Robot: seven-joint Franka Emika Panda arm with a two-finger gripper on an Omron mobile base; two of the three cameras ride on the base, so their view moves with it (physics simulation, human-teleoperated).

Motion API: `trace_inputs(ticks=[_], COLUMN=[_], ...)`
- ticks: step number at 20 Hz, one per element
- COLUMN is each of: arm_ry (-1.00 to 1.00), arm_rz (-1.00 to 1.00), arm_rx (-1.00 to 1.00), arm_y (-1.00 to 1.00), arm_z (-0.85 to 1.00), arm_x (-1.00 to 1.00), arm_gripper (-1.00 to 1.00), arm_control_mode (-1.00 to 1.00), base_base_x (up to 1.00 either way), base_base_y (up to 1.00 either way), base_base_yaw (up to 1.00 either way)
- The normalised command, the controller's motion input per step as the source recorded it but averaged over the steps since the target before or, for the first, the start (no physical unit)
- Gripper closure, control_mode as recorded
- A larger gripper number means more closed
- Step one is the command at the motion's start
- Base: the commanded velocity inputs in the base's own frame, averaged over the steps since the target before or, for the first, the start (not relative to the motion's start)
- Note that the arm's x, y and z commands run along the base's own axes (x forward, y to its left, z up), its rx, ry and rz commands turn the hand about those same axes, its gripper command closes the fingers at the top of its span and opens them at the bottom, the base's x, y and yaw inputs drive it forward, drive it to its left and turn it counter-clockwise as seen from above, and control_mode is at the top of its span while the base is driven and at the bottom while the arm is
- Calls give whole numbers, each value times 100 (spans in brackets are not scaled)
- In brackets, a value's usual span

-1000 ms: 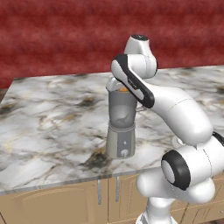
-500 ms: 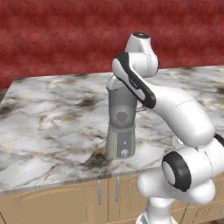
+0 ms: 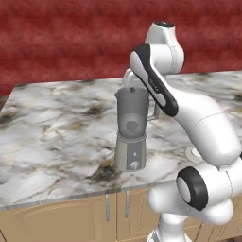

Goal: Open the blender lid, put the tangerine in the blender, close the lid, and start the blender.

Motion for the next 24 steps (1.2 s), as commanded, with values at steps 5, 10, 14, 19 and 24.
trace_inputs(ticks=[5, 10, 14, 19, 24], arm_ry=[0, 0, 0, 5, 16], arm_rz=[-9, -15, -17, -21, -28], arm_rx=[11, 5, 7, 5, 8], arm_y=[-95, -100, -100, -99, -84], arm_z=[-48, -75, -83, -88, -59], arm_x=[-69, -69, -65, -46, -10], arm_gripper=[-100, -100, -100, -100, -100], arm_control_mode=[-100, -100, -100, -100, -100], base_base_x=[0, 0, 0, 0, 0], base_base_y=[0, 0, 0, 0, 0], base_base_yaw=[0, 0, 0, 0, 0])
